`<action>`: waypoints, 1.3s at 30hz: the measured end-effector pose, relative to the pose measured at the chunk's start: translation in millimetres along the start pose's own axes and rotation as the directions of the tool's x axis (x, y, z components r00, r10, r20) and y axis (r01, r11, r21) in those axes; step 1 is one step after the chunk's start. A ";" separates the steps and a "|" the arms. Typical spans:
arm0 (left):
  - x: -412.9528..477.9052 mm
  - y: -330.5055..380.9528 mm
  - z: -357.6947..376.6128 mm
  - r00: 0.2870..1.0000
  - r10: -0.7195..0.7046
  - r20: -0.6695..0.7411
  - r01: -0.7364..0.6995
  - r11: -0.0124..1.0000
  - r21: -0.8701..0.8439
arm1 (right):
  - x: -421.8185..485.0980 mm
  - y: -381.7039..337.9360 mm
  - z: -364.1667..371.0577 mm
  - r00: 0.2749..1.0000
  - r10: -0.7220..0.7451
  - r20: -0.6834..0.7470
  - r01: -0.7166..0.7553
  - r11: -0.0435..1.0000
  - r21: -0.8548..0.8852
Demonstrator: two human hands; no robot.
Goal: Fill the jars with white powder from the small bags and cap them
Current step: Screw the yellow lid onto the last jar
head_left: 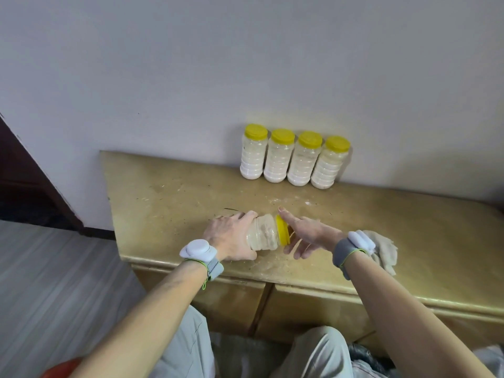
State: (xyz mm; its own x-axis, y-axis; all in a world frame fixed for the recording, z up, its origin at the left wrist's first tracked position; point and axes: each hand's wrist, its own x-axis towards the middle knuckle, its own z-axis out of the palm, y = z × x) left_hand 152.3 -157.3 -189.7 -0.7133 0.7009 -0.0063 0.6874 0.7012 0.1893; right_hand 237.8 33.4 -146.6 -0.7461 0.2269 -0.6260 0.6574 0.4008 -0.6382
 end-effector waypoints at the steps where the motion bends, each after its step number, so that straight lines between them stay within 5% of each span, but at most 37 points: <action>1: 0.2 -0.1 0.0 1.000 -0.004 -0.004 0.004 1.000 -0.003 | -0.5 1.3 -1.0 1.000 -0.022 0.014 0.021 0.999 0.031; 5: -1.6 -4.3 -2.5 1.000 -0.019 -0.008 0.019 0.999 -0.040 | -5.0 4.4 -0.5 0.990 -0.133 0.054 0.118 0.967 0.227; 9: -4.5 -1.3 0.7 0.998 0.052 0.019 -0.052 0.998 0.029 | -3.2 -1.8 13.2 0.997 -0.054 -0.062 0.053 0.998 -0.023; 13: -3.3 -4.9 -0.3 1.000 0.019 -0.004 -0.019 1.000 -0.007 | -2.7 -1.5 35.8 0.941 -0.231 -0.250 0.178 0.960 -0.216; 17: -2.2 -11.9 1.0 1.000 0.019 -0.014 -0.019 0.999 -0.028 | 3.0 -10.2 42.0 0.897 -0.354 -0.266 0.159 0.818 -0.552; 22: 5.3 -23.5 -3.3 0.996 -0.052 -0.069 0.046 0.995 -0.090 | 11.3 -25.8 30.7 0.969 -0.121 -0.213 0.100 0.989 -0.108; 25: 19.9 -39.5 -18.1 0.953 -0.295 -0.072 0.233 0.862 -0.451 | 28.1 -32.8 26.0 0.970 -0.122 -0.211 0.124 0.992 -0.006; 28: 47.5 -56.8 -32.3 0.871 -0.474 -0.129 0.245 0.646 -0.723 | 55.3 -45.5 30.6 0.946 -0.211 -0.246 0.125 0.938 -0.324; 32: 88.3 -71.7 -43.9 0.794 -0.589 -0.148 0.239 0.528 -0.815 | 96.5 -50.0 48.2 0.977 -0.103 -0.185 0.005 0.885 -0.465; 39: 155.1 -96.3 -28.7 0.758 -0.641 -0.122 0.261 0.469 -0.844 | 140.9 -57.7 40.4 0.998 0.027 -0.048 -0.047 0.867 -0.496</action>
State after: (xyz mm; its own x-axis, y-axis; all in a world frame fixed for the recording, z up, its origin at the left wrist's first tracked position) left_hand -28.4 -119.9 -180.7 -0.9978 0.0654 -0.0064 0.0205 0.4020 0.9154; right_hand 99.1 6.4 -216.1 -0.7322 0.2799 -0.6208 0.5526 0.7771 -0.3013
